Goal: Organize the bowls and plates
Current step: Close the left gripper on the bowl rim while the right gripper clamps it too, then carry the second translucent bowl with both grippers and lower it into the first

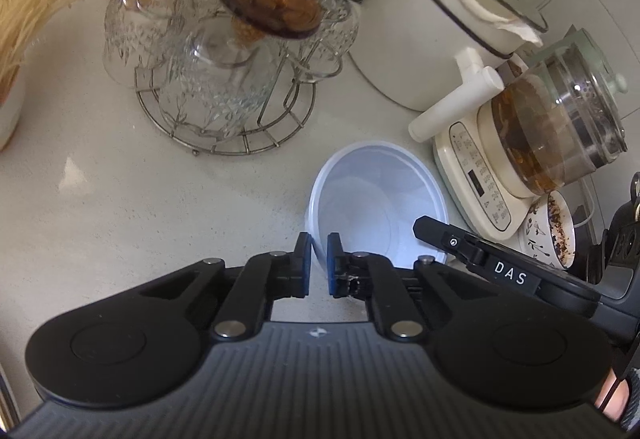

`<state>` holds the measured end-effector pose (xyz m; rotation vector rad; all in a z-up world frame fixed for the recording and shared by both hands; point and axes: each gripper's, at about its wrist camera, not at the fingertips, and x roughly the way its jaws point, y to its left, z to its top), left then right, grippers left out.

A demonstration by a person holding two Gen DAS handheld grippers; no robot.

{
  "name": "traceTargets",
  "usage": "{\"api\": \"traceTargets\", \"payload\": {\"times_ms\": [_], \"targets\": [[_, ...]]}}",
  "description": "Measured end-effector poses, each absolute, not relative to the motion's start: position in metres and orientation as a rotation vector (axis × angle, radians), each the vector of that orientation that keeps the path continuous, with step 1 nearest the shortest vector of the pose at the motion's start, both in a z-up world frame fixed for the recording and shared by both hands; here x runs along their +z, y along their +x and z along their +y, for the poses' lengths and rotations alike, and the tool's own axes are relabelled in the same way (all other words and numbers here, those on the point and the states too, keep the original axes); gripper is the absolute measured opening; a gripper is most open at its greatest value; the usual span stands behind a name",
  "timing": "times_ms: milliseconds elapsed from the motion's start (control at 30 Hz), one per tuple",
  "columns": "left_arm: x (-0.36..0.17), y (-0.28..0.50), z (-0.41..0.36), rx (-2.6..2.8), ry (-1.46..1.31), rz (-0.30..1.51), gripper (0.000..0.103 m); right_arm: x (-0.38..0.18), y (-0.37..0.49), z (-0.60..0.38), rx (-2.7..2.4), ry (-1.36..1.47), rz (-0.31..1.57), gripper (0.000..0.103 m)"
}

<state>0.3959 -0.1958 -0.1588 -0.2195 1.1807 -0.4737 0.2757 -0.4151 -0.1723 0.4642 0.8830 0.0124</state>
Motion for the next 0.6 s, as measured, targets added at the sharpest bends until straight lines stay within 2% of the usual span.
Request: {"api": "traceTargets", "payload": {"times_ms": [600], "targets": [[-0.104,0.372,-0.180,-0.491,-0.223,1.150,0.009,-0.127,0.245,-0.403,0.004,0.511,0.805,0.011]]}}
